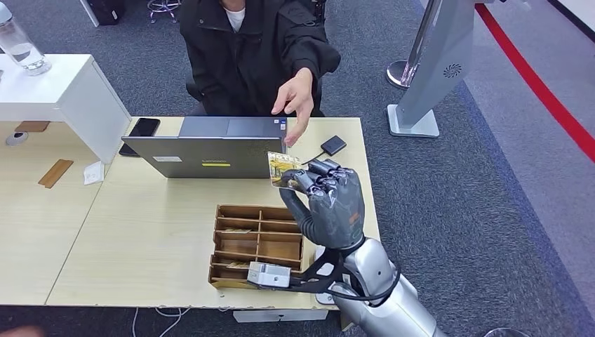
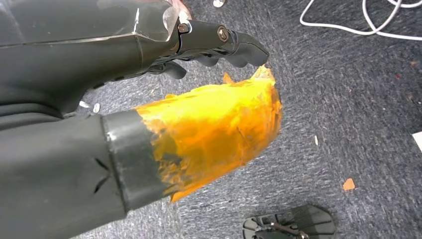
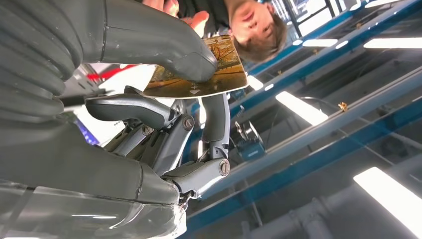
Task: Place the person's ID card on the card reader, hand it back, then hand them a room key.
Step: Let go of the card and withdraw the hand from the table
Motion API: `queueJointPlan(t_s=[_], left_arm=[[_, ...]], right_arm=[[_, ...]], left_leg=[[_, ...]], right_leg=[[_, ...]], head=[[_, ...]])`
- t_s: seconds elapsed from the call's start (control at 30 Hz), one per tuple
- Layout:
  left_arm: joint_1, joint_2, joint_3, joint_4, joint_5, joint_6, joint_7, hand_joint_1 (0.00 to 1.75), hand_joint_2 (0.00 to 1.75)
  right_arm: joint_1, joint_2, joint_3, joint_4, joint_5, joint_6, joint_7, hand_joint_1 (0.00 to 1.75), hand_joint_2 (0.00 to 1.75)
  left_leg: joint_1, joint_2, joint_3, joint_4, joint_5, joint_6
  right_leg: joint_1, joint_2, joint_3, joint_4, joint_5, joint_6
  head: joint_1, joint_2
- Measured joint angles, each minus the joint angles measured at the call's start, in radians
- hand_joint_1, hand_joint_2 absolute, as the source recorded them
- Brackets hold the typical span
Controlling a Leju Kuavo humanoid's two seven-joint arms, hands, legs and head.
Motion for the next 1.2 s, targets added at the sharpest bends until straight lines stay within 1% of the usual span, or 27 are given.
queueJointPlan(t_s=[0.17, 0.4, 0.43, 0.47, 0.5, 0.57, 0.6, 0.63, 0.77, 0.9, 1.2], left_arm=[[-0.009, 0.0, -0.008, 0.0, -0.022, -0.012, 0.006, 0.0, 0.0], [-0.016, 0.0, -0.029, 0.0, -0.038, -0.023, 0.021, 0.0, 0.0], [-0.017, -0.001, -0.031, 0.0, -0.04, -0.025, 0.022, 0.0, 0.0], [-0.017, -0.001, -0.033, 0.0, -0.041, -0.026, 0.023, 0.0, 0.0], [-0.018, -0.001, -0.034, 0.0, -0.042, -0.026, 0.024, 0.0, 0.0], [-0.019, -0.001, -0.035, 0.0, -0.042, -0.027, 0.026, 0.0, 0.0], [-0.019, -0.001, -0.037, 0.0, -0.042, -0.027, 0.026, 0.0, 0.0], [-0.02, -0.001, -0.039, 0.0, -0.042, -0.026, 0.026, 0.0, 0.0], [-0.021, -0.002, -0.046, 0.0, -0.035, -0.013, 0.032, 0.0, 0.0], [-0.02, -0.005, -0.047, 0.0, -0.029, -0.007, 0.034, 0.0, 0.0], [-0.019, -0.007, -0.048, 0.0, -0.023, -0.004, 0.033, 0.0, 0.0]], right_arm=[[-0.035, 0.016, -0.023, 0.04, 0.045, 0.01, 0.033, 1.75, 1.75], [-0.089, 0.04, -0.046, 0.127, 0.094, 0.066, 0.084, 1.74, 1.75], [-0.097, 0.043, -0.047, 0.142, 0.1, 0.076, 0.092, 1.73, 1.75], [-0.103, 0.046, -0.048, 0.156, 0.105, 0.084, 0.099, 1.66, 1.75], [-0.108, 0.048, -0.049, 0.167, 0.107, 0.089, 0.103, 1.55, 1.75], [-0.114, 0.053, -0.051, 0.185, 0.11, 0.098, 0.11, 0.69, 1.75], [-0.117, 0.054, -0.051, 0.193, 0.112, 0.106, 0.115, 0.32, 1.75], [-0.121, 0.056, -0.051, 0.203, 0.113, 0.122, 0.125, 0.0, 1.75], [-0.143, 0.06, -0.049, 0.245, 0.111, 0.224, 0.175, 0.0, 1.75], [-0.159, 0.061, -0.047, 0.269, 0.108, 0.25, 0.191, 0.0, 0.0], [-0.16, 0.061, -0.043, 0.274, 0.108, 0.245, 0.196, 0.0, 0.0]], left_leg=[[0.0, 0.0, 0.0, 0.0, 0.0, 0.0], [0.0, 0.0, 0.0, 0.0, 0.0, 0.0], [0.0, 0.0, 0.0, 0.0, 0.0, 0.0], [0.0, 0.0, 0.0, 0.0, 0.0, 0.0], [0.0, 0.0, 0.0, 0.0, 0.0, 0.0], [0.0, 0.0, 0.0, 0.0, 0.0, 0.0], [0.0, 0.0, 0.0, 0.0, 0.0, 0.0], [0.0, 0.0, 0.0, 0.0, 0.0, 0.0], [0.0, 0.0, 0.0, 0.0, 0.0, 0.0], [0.0, 0.0, 0.0, 0.0, 0.0, 0.0], [0.0, 0.0, 0.0, 0.0, 0.0, 0.0]], right_leg=[[0.0, 0.0, 0.0, 0.0, 0.0, 0.0], [0.0, 0.0, 0.0, 0.0, 0.0, 0.0], [0.0, 0.0, 0.0, 0.0, 0.0, 0.0], [0.0, 0.0, 0.0, 0.0, 0.0, 0.0], [0.0, 0.0, 0.0, 0.0, 0.0, 0.0], [0.0, 0.0, 0.0, 0.0, 0.0, 0.0], [0.0, 0.0, 0.0, 0.0, 0.0, 0.0], [0.0, 0.0, 0.0, 0.0, 0.0, 0.0], [0.0, 0.0, 0.0, 0.0, 0.0, 0.0], [0.0, 0.0, 0.0, 0.0, 0.0, 0.0], [0.0, 0.0, 0.0, 0.0, 0.0, 0.0]], head=[[0.0, 0.0], [0.0, 0.0], [0.0, 0.0], [0.0, 0.0], [0.0, 0.0], [0.0, 0.0], [0.0, 0.0], [0.0, 0.0], [0.0, 0.0], [0.0, 0.0], [0.0, 0.0]])
